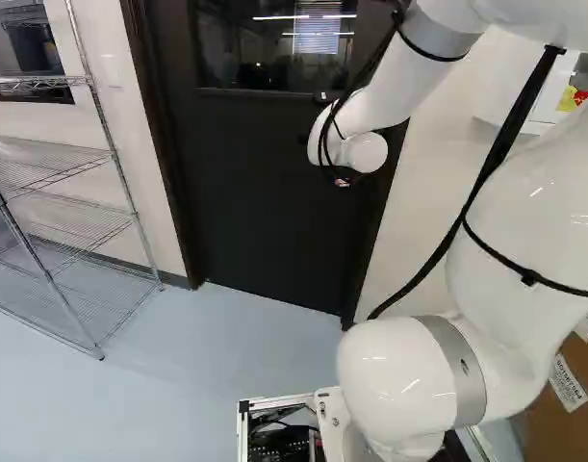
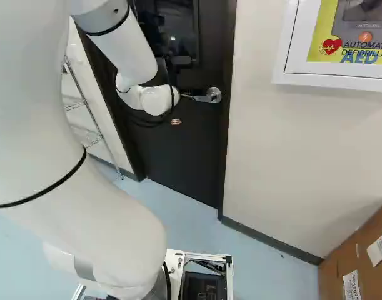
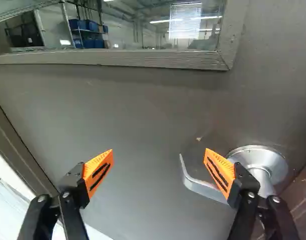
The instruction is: Open the door and move inside
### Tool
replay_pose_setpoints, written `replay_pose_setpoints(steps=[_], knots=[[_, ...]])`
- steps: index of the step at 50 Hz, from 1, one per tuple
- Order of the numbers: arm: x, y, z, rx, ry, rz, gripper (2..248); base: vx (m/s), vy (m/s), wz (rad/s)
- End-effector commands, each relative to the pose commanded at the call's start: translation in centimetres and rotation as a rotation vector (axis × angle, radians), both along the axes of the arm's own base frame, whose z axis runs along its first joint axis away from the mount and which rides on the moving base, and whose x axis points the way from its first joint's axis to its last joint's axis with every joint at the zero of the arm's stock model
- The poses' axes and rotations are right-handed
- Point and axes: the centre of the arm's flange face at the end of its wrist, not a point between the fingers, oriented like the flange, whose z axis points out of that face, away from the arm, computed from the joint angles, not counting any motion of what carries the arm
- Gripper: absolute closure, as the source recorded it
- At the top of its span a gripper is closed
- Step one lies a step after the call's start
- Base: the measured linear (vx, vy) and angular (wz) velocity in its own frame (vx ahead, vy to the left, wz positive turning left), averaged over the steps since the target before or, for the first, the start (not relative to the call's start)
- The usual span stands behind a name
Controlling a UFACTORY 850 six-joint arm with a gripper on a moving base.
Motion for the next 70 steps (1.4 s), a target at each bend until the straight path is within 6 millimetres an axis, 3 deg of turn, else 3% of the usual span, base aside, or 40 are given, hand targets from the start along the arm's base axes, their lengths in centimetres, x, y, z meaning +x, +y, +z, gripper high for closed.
replay_pose_setpoints(steps=[45,70], knots=[[0.8,0.0,-4.6,0.004,0.099,0.001,3,0.0,0.0,0.0],[1.1,3.0,-7.3,0.002,0.155,0.065,3,0.0,0.0,0.0]])
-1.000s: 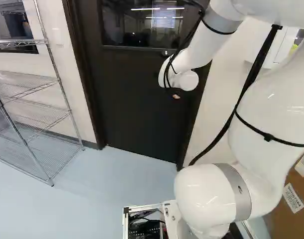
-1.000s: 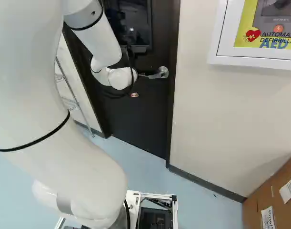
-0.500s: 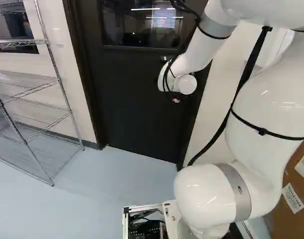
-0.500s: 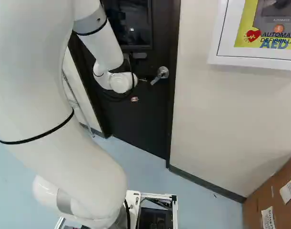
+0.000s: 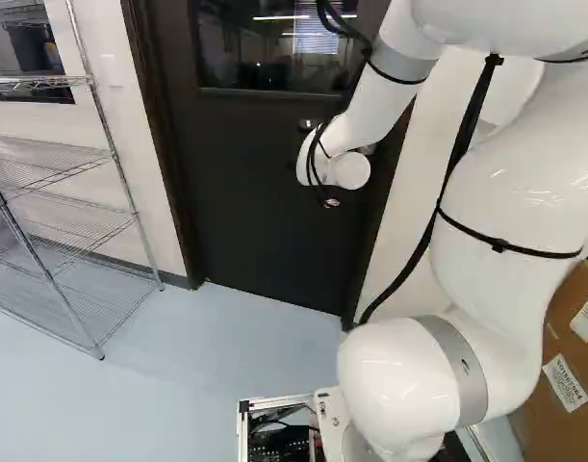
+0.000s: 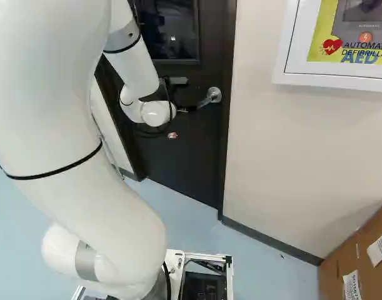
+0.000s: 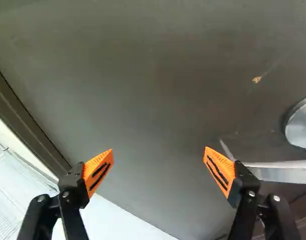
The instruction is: Open the door and move inside
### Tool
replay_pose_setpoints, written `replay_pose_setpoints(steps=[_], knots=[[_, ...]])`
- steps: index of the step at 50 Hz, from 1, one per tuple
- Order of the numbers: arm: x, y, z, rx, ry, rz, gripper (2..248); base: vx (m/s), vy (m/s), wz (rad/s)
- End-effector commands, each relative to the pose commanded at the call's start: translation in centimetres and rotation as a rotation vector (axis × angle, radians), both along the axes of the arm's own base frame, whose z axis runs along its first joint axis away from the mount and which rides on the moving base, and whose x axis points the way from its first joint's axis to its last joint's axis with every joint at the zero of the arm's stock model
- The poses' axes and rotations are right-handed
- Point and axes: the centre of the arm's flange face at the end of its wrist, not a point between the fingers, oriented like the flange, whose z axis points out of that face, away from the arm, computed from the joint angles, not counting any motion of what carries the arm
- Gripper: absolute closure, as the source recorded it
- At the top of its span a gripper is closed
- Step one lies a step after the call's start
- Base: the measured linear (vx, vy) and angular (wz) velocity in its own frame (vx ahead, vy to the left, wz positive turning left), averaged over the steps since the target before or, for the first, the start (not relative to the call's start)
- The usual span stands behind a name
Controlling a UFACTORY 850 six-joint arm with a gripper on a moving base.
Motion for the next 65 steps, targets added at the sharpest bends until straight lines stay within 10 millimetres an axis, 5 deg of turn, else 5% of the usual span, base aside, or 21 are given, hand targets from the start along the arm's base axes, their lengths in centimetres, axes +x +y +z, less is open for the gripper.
replay_pose_setpoints(steps=[38,65], knots=[[0.2,0.3,-1.7,-0.001,0.036,0.007,3,0.0,0.0,0.0],[-1.8,0.8,0.8,0.0,-0.014,0.019,3,0.0,0.0,0.0]])
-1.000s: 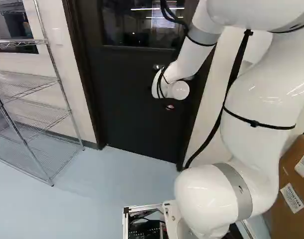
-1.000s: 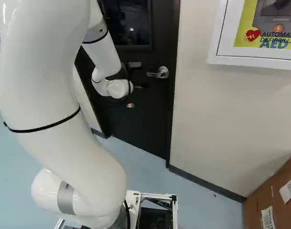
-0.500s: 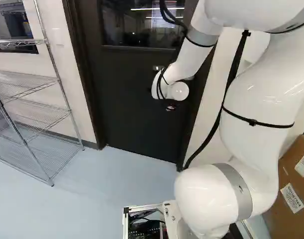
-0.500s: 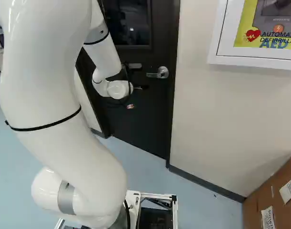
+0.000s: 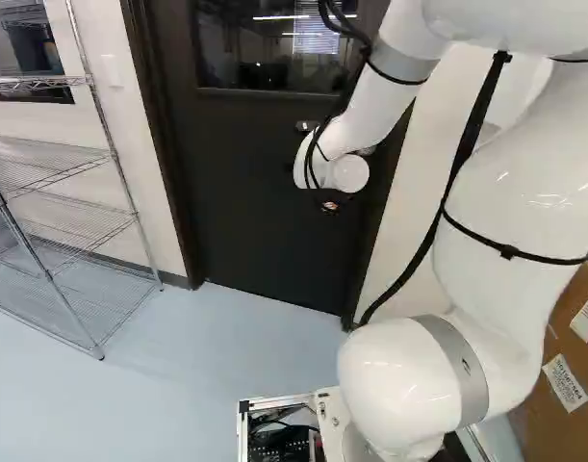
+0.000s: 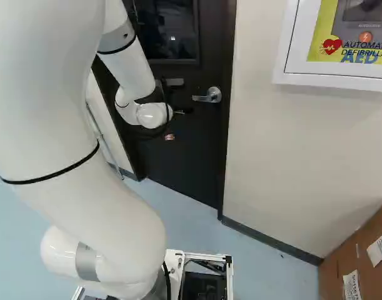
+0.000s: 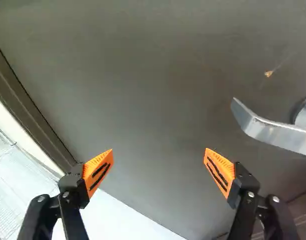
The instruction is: Open the door and move inside
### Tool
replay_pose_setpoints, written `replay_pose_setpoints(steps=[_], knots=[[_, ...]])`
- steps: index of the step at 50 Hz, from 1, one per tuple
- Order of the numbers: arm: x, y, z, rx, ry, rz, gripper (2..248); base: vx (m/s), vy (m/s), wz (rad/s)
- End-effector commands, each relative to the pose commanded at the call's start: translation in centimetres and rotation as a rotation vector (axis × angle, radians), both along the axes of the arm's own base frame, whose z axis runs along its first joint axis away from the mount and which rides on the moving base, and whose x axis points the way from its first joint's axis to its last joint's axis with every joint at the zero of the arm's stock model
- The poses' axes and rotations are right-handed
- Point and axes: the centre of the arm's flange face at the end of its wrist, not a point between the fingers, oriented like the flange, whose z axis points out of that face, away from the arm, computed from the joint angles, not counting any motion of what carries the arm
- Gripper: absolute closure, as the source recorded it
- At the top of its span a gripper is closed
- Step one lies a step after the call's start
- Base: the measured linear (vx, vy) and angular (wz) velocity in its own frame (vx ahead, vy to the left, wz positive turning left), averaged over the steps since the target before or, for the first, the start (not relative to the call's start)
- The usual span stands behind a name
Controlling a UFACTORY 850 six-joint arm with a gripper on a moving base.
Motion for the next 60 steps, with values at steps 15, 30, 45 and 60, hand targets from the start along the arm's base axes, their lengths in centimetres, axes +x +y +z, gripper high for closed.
replay_pose_setpoints(steps=[15,30,45,60], knots=[[-1.0,0.4,1.6,0.002,-0.034,0.011,3,0.0,0.0,0.0],[-1.2,0.5,3.1,0.003,-0.069,0.011,3,0.0,0.0,0.0],[-1.4,0.4,4.7,0.005,-0.104,0.011,3,0.0,0.0,0.0],[-1.5,0.4,6.3,0.007,-0.139,0.011,3,0.0,0.0,0.0]])
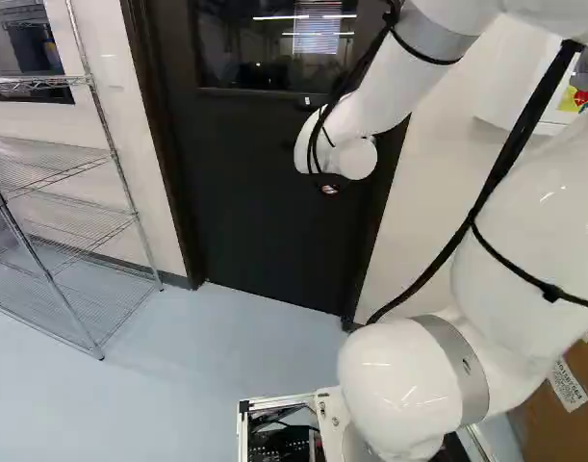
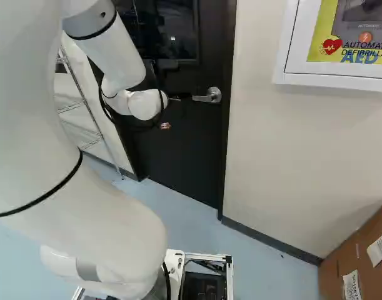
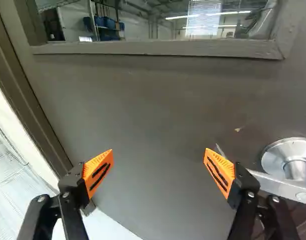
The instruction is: Open the door and move inside
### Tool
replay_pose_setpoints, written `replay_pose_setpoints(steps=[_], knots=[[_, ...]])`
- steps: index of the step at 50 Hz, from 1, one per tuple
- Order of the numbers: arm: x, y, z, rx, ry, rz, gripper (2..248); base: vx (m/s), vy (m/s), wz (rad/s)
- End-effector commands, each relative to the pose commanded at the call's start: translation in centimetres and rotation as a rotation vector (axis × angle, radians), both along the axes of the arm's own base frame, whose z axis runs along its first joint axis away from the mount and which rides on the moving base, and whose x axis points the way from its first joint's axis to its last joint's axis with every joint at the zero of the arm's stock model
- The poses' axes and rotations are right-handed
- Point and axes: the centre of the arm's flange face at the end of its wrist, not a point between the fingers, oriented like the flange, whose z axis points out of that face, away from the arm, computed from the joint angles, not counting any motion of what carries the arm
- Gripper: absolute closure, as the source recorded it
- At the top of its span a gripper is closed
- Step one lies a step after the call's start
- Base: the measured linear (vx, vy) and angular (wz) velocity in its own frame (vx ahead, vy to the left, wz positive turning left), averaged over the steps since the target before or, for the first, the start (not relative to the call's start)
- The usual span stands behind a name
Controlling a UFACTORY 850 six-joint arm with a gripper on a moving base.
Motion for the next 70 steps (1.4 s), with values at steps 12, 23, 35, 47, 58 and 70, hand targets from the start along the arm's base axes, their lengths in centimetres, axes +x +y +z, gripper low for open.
replay_pose_setpoints(steps=[12,23,35,47,58,70], knots=[[-0.1,-0.5,1.3,0.001,-0.028,-0.012,3,0.0,0.0,0.0],[-0.2,-1.2,2.4,0.004,-0.053,-0.029,3,0.0,0.0,0.0],[-0.2,-2.0,3.6,0.016,-0.071,-0.058,3,0.0,0.0,0.0],[0.0,-2.7,4.7,0.032,-0.079,-0.086,3,0.0,0.0,0.0],[0.4,-3.0,4.3,0.038,-0.063,-0.098,3,0.0,0.0,0.0],[1.0,-3.2,3.1,0.037,-0.037,-0.103,3,0.0,0.0,0.0]])
